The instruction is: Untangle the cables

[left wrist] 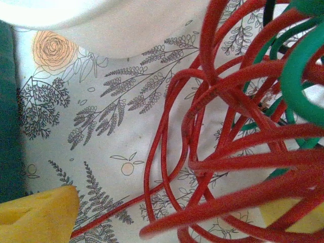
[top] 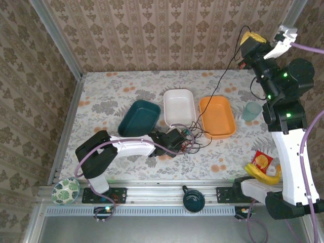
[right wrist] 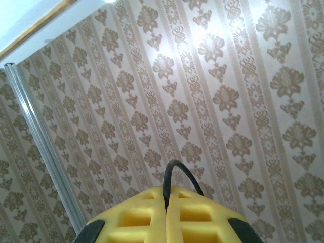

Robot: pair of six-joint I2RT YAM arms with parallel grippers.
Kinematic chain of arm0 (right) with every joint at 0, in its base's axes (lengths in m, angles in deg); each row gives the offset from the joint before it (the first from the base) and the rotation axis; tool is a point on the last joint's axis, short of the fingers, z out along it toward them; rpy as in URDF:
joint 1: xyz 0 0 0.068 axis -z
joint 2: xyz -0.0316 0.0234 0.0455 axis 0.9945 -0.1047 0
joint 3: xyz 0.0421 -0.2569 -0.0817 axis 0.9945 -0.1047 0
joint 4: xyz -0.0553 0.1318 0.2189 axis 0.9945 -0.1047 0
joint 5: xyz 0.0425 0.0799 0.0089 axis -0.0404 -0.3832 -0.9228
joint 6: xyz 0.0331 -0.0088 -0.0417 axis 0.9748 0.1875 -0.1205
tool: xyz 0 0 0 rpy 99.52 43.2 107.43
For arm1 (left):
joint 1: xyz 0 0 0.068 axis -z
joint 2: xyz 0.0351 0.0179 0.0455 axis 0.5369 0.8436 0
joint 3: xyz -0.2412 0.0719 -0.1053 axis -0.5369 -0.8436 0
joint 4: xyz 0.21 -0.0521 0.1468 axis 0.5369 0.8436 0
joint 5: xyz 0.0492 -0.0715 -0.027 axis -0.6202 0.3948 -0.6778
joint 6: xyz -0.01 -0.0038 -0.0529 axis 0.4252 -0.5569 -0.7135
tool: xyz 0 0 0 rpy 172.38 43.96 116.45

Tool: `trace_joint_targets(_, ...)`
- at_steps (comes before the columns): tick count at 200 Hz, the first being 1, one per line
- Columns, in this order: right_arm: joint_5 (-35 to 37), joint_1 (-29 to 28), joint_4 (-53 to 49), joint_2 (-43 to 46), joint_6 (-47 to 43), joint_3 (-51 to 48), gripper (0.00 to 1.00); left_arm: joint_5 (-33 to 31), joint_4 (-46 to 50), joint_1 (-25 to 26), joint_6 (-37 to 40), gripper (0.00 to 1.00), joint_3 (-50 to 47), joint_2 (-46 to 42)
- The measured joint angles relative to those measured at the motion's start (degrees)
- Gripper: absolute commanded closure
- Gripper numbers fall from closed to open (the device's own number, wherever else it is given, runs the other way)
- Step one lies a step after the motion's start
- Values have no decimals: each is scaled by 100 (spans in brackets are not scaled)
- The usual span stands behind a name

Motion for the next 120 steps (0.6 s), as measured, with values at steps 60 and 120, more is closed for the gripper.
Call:
trace_joint_targets(60, 98, 205, 20, -282, -262, 695, 100, 98, -20, -37, 24, 57, 0, 0)
trace_joint_targets(120, 529, 485, -61, -205, -433, 918, 100, 151, -44, -37, 37, 100, -17, 0)
